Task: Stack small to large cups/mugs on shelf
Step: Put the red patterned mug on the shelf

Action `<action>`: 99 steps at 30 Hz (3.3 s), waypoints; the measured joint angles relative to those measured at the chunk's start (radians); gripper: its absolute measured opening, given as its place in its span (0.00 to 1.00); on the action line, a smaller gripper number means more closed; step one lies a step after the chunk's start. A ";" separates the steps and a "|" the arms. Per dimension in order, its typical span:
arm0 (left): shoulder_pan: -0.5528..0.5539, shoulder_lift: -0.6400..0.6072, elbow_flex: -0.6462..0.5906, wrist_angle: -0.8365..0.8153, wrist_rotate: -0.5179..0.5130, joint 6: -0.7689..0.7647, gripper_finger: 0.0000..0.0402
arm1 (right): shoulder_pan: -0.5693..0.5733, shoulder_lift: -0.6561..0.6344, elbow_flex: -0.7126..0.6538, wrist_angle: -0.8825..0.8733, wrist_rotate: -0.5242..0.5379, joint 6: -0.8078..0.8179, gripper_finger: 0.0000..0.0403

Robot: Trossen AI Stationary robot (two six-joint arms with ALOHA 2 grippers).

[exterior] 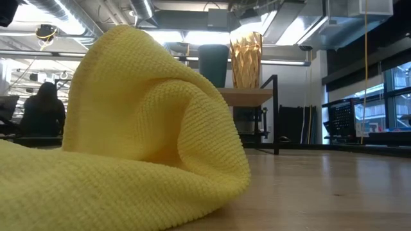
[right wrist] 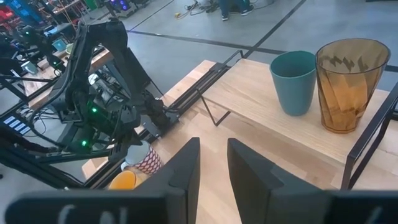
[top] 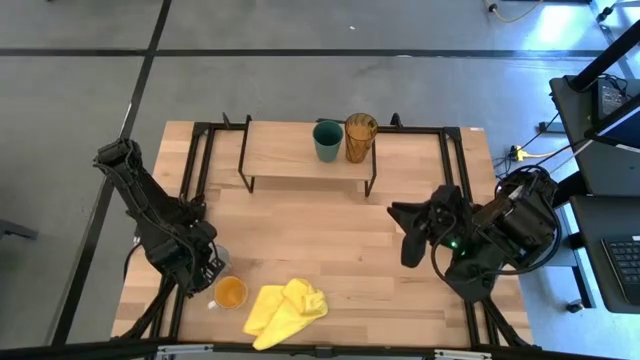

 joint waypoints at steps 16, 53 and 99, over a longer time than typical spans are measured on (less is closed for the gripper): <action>0.040 -0.052 -0.004 -0.019 -0.034 -0.006 0.01 | 0.000 0.000 0.000 -0.001 0.002 -0.001 0.21; 0.481 -0.317 0.272 -0.169 -0.112 0.518 0.01 | -0.016 0.019 0.000 -0.008 0.011 0.000 0.21; 1.557 0.425 1.013 -0.037 0.229 1.568 0.01 | -0.012 0.132 0.000 0.109 0.011 0.008 0.21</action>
